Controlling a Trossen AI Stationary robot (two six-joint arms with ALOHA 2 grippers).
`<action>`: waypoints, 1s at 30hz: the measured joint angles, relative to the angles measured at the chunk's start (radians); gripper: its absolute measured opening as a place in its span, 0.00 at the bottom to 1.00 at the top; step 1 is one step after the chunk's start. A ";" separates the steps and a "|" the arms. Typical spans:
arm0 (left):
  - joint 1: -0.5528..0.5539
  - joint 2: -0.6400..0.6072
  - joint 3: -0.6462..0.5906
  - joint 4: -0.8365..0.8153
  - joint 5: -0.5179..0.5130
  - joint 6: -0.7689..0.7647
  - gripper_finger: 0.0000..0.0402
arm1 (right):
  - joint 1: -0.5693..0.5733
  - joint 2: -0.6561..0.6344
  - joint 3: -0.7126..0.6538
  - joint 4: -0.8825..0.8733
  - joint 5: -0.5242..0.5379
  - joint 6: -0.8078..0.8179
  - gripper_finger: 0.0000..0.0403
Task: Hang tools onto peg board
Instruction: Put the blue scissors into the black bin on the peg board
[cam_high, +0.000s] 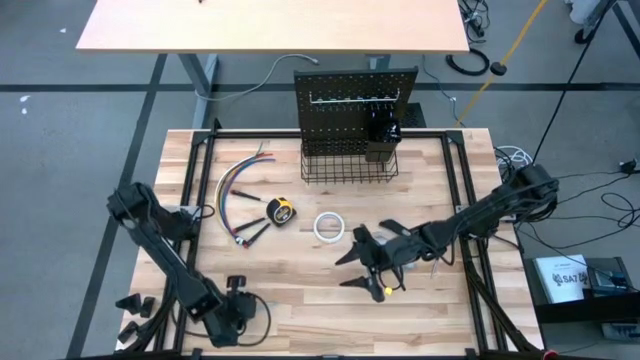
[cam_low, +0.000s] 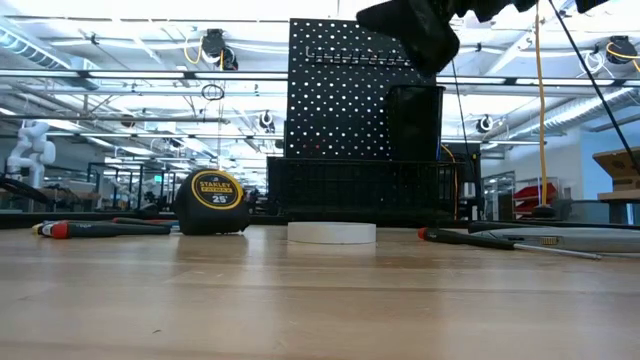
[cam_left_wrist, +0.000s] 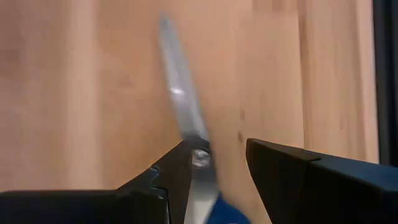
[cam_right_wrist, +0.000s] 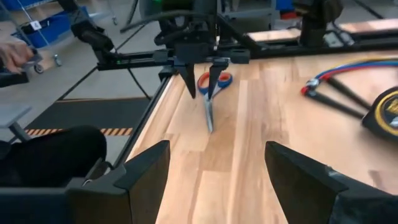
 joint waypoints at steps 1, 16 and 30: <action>-0.005 0.021 0.001 0.005 0.007 0.000 0.40 | 0.004 0.004 0.000 0.000 0.000 0.009 0.63; -0.018 0.045 0.072 -0.018 -0.094 0.134 0.40 | 0.017 0.010 0.000 0.032 0.008 0.022 0.63; -0.020 0.039 0.069 -0.133 -0.055 0.085 0.40 | 0.017 0.009 0.000 0.032 0.008 0.016 0.63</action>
